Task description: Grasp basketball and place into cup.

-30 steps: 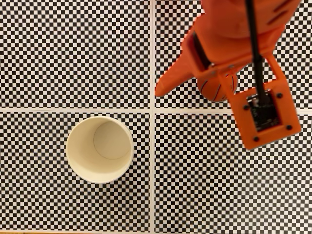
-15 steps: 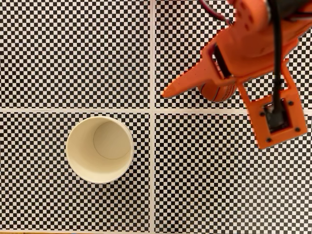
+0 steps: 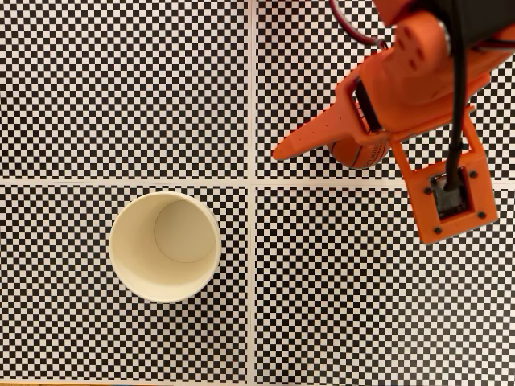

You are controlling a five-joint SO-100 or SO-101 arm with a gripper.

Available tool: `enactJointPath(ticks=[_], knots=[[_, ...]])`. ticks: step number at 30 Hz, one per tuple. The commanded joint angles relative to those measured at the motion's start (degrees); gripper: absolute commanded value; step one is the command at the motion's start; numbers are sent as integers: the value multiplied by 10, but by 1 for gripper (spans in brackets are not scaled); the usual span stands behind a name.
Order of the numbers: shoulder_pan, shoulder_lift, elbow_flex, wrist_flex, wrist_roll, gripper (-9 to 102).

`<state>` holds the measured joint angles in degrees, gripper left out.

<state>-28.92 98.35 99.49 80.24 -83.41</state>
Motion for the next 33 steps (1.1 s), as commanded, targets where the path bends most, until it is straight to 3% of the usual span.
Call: enactJointPath(ticks=[1, 33], knots=[[-4, -4, -2, -11, 3, 73], [-8, -19, 105, -119, 32, 67]])
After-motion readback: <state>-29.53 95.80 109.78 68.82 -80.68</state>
